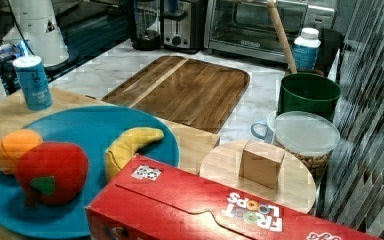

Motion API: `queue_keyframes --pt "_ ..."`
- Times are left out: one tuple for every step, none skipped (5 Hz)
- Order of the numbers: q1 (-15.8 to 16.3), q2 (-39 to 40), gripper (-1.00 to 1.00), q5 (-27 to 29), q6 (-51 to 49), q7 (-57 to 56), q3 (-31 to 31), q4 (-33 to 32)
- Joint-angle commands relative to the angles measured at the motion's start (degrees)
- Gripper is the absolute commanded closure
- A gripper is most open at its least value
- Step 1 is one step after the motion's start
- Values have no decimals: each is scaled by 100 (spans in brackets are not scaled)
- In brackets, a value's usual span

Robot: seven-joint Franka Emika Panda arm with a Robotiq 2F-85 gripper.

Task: Open the drawer.

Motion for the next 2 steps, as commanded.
queue_keyframes --pt "-453 -404 -100 2 737 -1902 -412 -791" --pt "-510 -278 -100 -205 979 -2259 -472 -876"
